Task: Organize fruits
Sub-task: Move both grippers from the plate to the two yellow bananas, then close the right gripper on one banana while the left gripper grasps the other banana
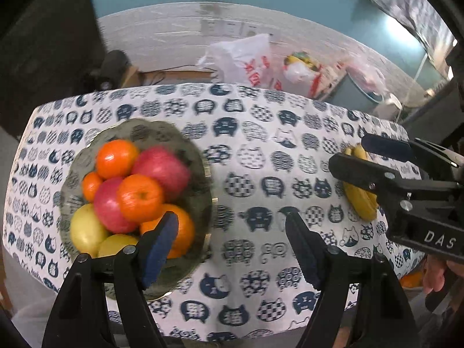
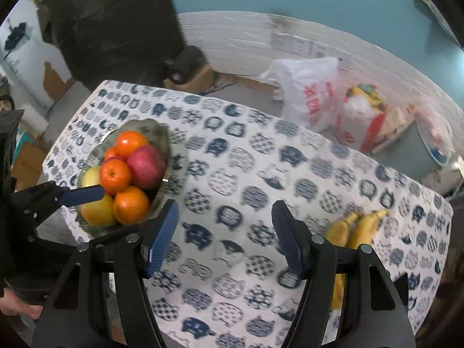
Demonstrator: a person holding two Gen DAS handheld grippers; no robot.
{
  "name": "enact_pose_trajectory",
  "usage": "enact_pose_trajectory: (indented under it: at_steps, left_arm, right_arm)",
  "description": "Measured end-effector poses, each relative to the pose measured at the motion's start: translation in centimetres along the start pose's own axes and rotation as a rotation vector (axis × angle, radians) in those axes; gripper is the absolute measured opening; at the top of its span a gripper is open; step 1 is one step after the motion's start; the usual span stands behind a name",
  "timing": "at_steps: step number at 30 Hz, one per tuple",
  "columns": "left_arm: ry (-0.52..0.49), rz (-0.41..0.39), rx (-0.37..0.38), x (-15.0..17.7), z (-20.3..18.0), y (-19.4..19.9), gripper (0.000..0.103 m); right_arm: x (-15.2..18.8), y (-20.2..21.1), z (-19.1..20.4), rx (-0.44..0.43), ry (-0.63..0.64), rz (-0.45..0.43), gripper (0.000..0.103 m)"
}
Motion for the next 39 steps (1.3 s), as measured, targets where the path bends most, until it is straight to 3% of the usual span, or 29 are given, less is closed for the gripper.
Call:
enact_pose_trajectory:
  at_steps: [20,30,39]
  left_arm:
    - [-0.14,0.074,0.045,-0.9,-10.0,-4.6,0.078]
    - [-0.155,0.112,0.035,-0.9,-11.6,-7.9,0.078]
    - [-0.155,0.151,0.031,-1.0,-12.7,-10.5,0.078]
  right_arm:
    - [5.1,1.4,-12.2,0.15,-0.167,0.054,0.067]
    - [8.3,-1.3,-16.8,0.184,-0.228,0.123,0.067]
    - [10.0,-3.6,-18.5,0.158,-0.26,0.162,0.067]
Point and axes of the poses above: each gripper's, at about its wrist camera, not at the fingertips, and y roughly against the way its jaws point, z to its left, x to its underside, the point moved 4 cm from there along -y, roughly the way its jaws point, and after that the axes turned 9 degrees about -z, right-handed, at the moved point
